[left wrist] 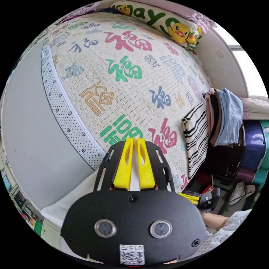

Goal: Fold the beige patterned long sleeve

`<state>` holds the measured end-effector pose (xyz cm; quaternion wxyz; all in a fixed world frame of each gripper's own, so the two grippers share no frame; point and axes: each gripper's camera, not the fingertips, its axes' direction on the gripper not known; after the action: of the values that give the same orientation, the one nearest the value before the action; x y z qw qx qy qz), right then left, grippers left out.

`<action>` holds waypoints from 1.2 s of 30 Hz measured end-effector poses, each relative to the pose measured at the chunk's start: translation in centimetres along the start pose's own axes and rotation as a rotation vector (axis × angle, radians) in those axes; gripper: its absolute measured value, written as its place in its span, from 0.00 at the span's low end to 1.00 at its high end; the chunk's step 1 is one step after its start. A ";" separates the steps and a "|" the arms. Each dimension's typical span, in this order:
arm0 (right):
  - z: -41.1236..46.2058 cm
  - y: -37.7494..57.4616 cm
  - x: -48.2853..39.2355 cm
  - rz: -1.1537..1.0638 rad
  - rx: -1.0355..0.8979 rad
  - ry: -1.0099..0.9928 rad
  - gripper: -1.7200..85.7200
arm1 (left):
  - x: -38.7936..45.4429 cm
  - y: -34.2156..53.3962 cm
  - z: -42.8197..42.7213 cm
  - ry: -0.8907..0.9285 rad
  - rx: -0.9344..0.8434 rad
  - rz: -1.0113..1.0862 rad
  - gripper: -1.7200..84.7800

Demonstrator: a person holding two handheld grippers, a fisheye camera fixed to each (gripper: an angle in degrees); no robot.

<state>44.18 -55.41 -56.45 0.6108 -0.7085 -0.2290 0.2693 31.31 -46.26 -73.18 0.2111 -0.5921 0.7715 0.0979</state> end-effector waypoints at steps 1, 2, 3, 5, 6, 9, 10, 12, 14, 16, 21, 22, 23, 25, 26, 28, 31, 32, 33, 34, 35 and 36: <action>-1.8 0.7 0.7 0.016 0.040 -0.012 0.03 | -0.1 0.5 -1.2 0.026 0.039 0.017 0.03; -2.7 0.9 0.9 0.022 0.060 -0.011 0.03 | -0.4 1.3 -2.7 0.078 0.089 0.030 0.03; -4.8 1.5 1.1 0.026 0.100 0.004 0.03 | -0.7 1.7 -3.5 0.116 0.116 0.035 0.03; -7.9 2.0 0.5 0.015 0.152 0.061 0.02 | -2.0 3.9 -6.7 0.277 0.215 0.057 0.03; -9.9 2.4 -0.5 -0.003 0.187 0.092 0.02 | -2.4 4.7 -7.6 0.308 0.238 0.062 0.03; -13.2 3.0 -5.0 -0.105 0.233 0.084 0.02 | -5.5 9.8 -11.7 0.397 0.345 0.068 0.02; -13.5 3.0 -7.7 -0.173 0.221 0.054 0.02 | -7.5 12.4 -13.1 0.420 0.380 0.051 0.02; -12.8 3.0 -12.4 -0.287 0.177 -0.010 0.02 | -11.2 17.0 -14.8 0.452 0.434 0.008 0.02; -10.8 2.9 -17.3 -0.394 0.120 -0.085 0.02 | -16.8 23.7 -16.0 0.472 0.487 -0.082 0.02; -6.3 2.6 -23.7 -0.509 0.022 -0.151 0.02 | -21.1 28.9 -16.1 0.470 0.520 -0.161 0.02; 4.7 1.3 -32.7 -0.630 -0.173 -0.185 0.02 | -30.5 40.2 -12.0 0.349 0.476 -0.366 0.02; 7.3 0.8 -34.3 -0.637 -0.224 -0.176 0.02 | -32.5 42.1 -9.9 0.323 0.445 -0.424 0.02; 8.5 0.6 -35.0 -0.640 -0.242 -0.170 0.02 | -34.5 43.8 -7.9 0.332 0.439 -0.486 0.02; 12.2 -0.5 -37.5 -0.650 -0.299 -0.134 0.02 | -37.0 46.1 -5.2 0.391 0.467 -0.586 0.02; 13.0 -0.8 -38.1 -0.654 -0.316 -0.124 0.02 | -38.2 47.6 -3.9 0.431 0.504 -0.655 0.02; 15.1 -1.9 -40.3 -0.673 -0.350 -0.073 0.02 | -39.0 49.2 -2.9 0.461 0.554 -0.710 0.02; 16.8 -3.3 -42.0 -0.663 -0.382 -0.026 0.02 | -39.3 51.4 -3.0 0.468 0.603 -0.749 0.03; 17.1 -3.5 -42.2 -0.658 -0.387 -0.023 0.02 | -39.2 52.2 -3.4 0.501 0.632 -0.737 0.07; 17.5 -4.0 -42.6 -0.646 -0.400 -0.020 0.02 | -39.1 52.5 -3.5 0.516 0.640 -0.726 0.08; 17.8 -4.4 -43.0 -0.634 -0.404 -0.022 0.02 | -38.8 52.8 -3.4 0.534 0.621 -0.706 0.10; 17.9 -4.6 -43.2 -0.628 -0.404 -0.024 0.02 | -38.6 52.7 -3.1 0.530 0.566 -0.694 0.11; 18.0 -4.9 -43.6 -0.620 -0.404 -0.029 0.03 | -38.5 52.5 -2.9 0.520 0.539 -0.687 0.11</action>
<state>-0.44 -69.86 -49.17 0.5080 -0.7078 -0.4899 0.0308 -11.37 0.82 -58.78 0.1773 -0.7410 0.5570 -0.3305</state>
